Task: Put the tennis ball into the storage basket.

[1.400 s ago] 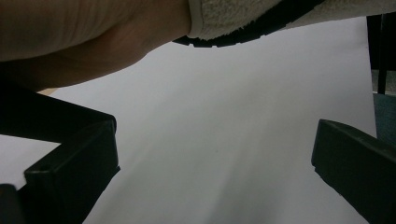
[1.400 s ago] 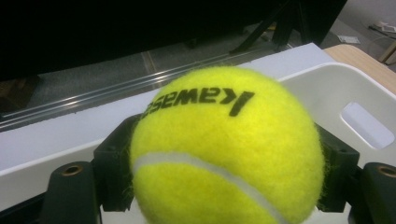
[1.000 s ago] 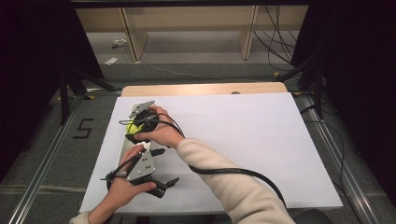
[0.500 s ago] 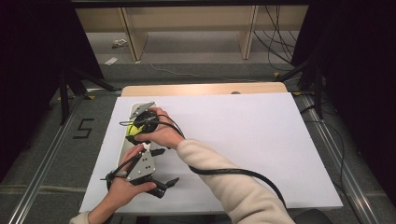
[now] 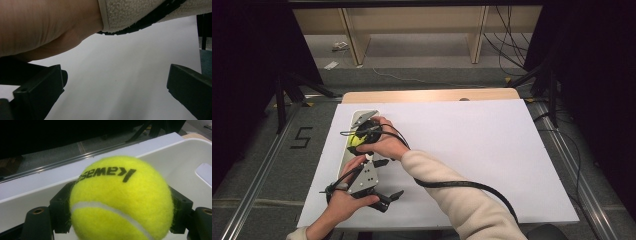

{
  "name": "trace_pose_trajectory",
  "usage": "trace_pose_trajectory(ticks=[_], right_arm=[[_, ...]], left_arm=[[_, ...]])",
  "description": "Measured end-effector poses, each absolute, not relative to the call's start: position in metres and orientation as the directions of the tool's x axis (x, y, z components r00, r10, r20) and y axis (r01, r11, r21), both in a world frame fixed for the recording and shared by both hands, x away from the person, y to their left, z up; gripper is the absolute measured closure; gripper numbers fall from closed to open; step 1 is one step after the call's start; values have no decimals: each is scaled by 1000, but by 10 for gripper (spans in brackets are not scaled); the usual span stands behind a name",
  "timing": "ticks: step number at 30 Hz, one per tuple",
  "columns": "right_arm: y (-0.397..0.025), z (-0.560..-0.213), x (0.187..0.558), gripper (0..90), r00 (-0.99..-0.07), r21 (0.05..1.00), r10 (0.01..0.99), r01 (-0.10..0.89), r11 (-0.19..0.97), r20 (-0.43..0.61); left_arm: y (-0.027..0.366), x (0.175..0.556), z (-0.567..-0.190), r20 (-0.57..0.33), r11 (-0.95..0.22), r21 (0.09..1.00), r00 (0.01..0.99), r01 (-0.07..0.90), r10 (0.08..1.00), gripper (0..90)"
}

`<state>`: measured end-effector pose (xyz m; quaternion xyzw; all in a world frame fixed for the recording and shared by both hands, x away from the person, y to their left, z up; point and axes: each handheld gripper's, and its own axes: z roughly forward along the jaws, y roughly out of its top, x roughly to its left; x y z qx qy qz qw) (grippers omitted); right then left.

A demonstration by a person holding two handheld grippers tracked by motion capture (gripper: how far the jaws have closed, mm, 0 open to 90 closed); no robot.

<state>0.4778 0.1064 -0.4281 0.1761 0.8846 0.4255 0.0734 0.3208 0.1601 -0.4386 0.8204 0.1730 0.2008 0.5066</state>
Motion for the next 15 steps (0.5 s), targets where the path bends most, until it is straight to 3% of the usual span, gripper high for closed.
trace_pose_trajectory(ticks=[15], right_arm=[[106,-431,478,254,-924,775,382,257,577,23]], left_arm=[[160,321,-439,154,-429,900,861,81,485,0]])
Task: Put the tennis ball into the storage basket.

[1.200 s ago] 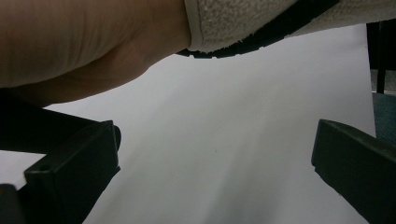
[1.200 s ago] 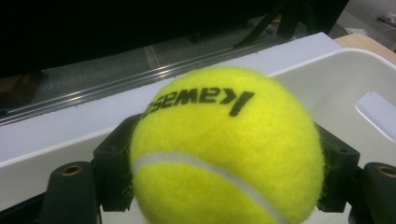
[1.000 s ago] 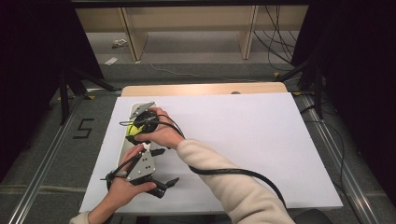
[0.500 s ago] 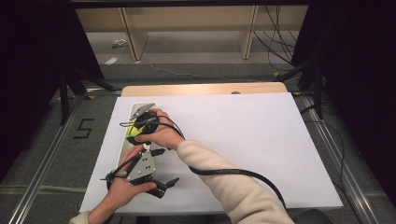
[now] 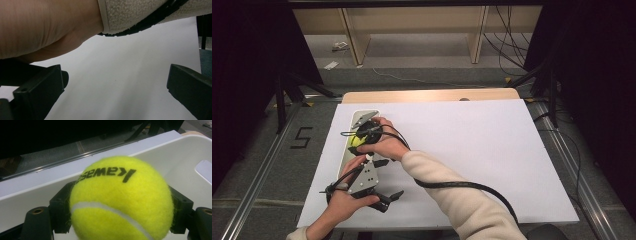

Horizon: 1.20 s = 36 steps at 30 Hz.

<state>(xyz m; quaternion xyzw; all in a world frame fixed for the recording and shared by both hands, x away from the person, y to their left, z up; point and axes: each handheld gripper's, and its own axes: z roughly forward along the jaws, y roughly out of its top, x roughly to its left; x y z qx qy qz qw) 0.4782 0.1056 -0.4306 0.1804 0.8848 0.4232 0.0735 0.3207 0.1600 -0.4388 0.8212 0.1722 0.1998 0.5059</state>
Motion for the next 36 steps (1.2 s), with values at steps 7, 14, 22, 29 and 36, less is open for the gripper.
trace_pose_trajectory(ticks=[7,14,22,29,36], right_arm=[[104,-431,479,206,-914,781,406,261,567,10],[100,-423,481,151,-910,797,414,237,556,-19],[95,-420,481,151,-910,805,414,236,544,-13],[83,-412,481,152,-904,815,428,243,527,-7],[68,-404,480,153,-896,827,444,244,507,-8]], left_arm=[[160,321,-439,154,-428,900,861,80,485,0],[160,321,-439,153,-429,900,862,81,484,0],[160,321,-439,153,-429,900,862,81,484,0],[160,321,-439,155,-429,900,861,79,485,0],[160,321,-439,155,-429,900,860,81,486,1]])
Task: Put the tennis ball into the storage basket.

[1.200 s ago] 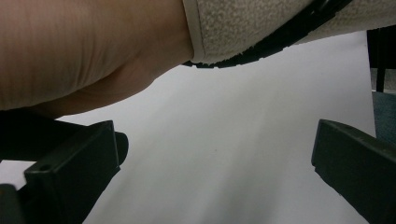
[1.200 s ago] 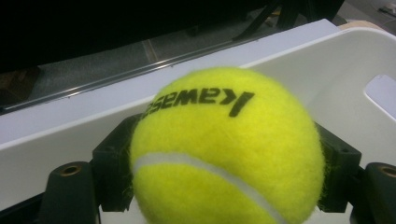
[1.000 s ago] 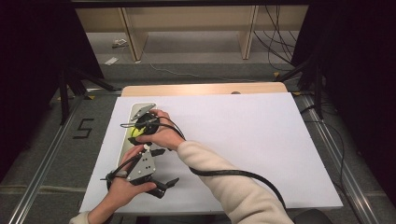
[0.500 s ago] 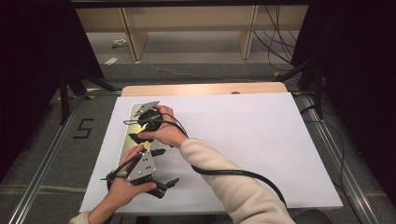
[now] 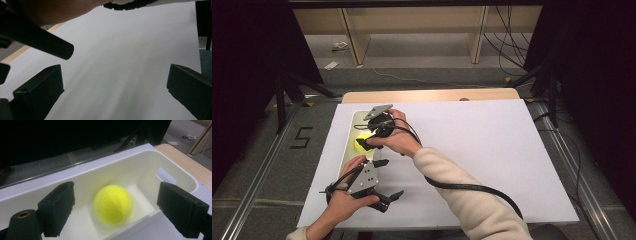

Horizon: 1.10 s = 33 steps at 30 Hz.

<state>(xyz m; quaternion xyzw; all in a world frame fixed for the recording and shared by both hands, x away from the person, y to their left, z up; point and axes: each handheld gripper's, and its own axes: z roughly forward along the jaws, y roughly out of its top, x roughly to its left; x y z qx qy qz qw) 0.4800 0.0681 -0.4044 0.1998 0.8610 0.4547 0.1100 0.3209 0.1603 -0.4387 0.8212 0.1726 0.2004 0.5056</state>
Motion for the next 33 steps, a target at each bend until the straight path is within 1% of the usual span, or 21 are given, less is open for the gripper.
trace_pose_trajectory(ticks=[19,33], right_arm=[[21,-397,480,156,-864,834,503,271,481,-9],[3,-394,475,156,-854,836,520,277,474,-12]], left_arm=[[161,321,-439,154,-430,899,859,84,489,0],[161,321,-439,153,-429,899,858,85,490,1]])
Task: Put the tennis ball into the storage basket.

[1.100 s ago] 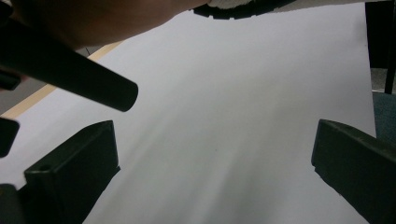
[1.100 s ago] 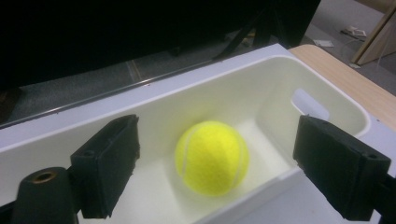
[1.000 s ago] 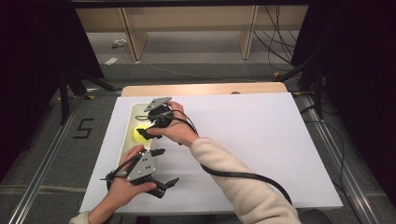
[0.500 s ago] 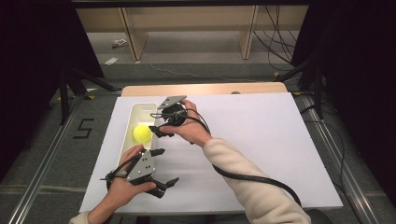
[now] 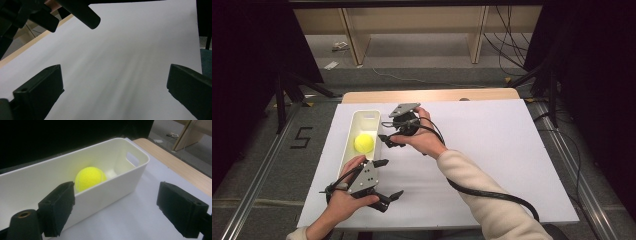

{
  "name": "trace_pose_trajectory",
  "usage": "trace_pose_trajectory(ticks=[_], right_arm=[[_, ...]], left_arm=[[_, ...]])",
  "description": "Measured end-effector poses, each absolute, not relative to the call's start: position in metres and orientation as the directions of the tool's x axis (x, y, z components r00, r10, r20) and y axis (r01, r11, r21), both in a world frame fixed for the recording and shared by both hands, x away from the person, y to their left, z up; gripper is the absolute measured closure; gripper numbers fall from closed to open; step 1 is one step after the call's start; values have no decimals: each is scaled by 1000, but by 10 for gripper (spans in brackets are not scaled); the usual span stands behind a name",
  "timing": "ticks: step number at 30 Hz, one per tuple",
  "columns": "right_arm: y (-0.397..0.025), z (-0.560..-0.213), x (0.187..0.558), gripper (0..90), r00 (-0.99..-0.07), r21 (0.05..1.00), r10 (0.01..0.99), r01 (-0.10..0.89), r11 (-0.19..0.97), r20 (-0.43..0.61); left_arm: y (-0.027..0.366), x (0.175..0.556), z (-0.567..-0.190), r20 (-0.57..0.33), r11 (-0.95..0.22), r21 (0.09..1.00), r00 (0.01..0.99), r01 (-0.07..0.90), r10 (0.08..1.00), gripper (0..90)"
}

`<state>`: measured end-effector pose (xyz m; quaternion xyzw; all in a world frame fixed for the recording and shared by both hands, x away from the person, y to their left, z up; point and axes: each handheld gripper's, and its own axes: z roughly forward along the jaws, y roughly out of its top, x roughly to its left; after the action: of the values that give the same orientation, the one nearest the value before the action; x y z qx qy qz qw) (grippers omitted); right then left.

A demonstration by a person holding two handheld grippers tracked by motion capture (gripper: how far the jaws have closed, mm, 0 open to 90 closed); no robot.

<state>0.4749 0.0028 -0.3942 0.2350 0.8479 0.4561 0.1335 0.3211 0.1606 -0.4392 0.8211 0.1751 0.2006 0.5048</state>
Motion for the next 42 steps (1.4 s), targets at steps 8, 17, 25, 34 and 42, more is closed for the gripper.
trace_pose_trajectory(ticks=[8,17,25,34,42], right_arm=[[-7,-390,471,156,-850,845,527,268,463,-19],[-18,-390,469,156,-840,847,542,266,461,-32],[-33,-388,468,156,-825,848,564,279,450,-28],[-43,-390,466,156,-820,846,571,281,453,-33],[-51,-390,465,156,-813,847,581,286,448,-32]], left_arm=[[161,321,-439,153,-429,899,858,86,491,0],[161,321,-439,153,-429,899,857,86,492,0],[161,321,-439,153,-430,899,857,87,493,1],[161,321,-439,154,-430,899,856,87,494,0],[161,321,-439,153,-430,899,856,87,494,0]])
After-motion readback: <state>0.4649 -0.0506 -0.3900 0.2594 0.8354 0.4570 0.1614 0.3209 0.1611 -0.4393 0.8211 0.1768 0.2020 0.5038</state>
